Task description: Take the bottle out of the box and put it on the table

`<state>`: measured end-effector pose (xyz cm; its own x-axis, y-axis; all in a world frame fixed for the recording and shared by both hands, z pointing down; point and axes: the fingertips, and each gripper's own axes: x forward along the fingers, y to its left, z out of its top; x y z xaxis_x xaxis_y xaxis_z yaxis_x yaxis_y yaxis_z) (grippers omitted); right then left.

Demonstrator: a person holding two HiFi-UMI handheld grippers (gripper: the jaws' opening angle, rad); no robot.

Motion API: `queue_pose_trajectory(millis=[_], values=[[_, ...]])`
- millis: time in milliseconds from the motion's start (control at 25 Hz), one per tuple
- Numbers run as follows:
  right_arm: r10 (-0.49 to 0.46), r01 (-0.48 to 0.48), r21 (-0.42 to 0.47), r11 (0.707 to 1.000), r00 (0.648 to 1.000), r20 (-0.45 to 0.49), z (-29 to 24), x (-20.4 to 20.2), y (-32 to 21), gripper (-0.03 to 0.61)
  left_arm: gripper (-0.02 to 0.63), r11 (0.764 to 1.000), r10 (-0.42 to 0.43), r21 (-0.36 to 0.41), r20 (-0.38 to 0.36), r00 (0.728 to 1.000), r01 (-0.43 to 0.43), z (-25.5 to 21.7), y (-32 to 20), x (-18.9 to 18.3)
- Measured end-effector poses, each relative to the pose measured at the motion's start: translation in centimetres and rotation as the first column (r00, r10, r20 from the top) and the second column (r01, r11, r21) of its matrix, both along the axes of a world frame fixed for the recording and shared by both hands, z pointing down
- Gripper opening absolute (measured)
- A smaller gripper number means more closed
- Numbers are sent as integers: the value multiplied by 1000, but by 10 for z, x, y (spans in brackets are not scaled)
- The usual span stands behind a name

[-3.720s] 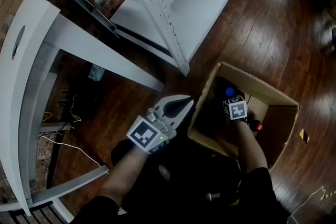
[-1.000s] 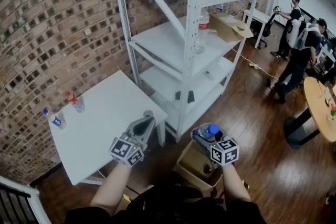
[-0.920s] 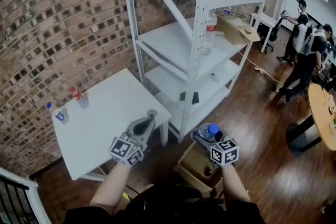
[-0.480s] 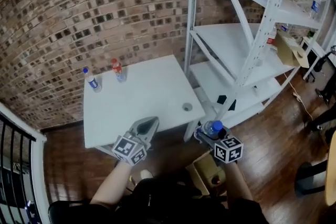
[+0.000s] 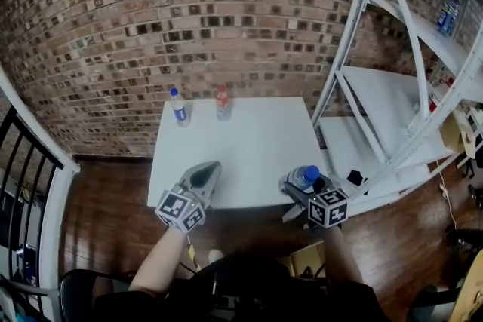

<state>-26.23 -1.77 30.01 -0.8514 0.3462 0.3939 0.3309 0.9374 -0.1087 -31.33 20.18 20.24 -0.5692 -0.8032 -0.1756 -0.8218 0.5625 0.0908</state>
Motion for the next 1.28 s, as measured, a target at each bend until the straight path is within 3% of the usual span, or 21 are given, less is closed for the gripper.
queue_pose_trajectory(millis=[360, 600, 840, 1280], values=[[-96, 96, 38, 995, 995, 5, -6, -100, 86, 376, -3, 990, -133, 34, -38, 990, 135, 22, 108, -72], [-158, 158, 74, 985, 987, -14, 6, -141, 141, 376, -3, 979, -199, 44, -61, 978, 202, 33, 161, -105], [-181, 183, 40, 982, 983, -41, 22, -165, 149, 376, -3, 979, -196, 44, -61, 979, 198, 40, 160, -121], [-149, 152, 29, 988, 984, -97, 53, -246, 98, 376, -3, 986, -167, -8, -59, 984, 167, 47, 107, -195]])
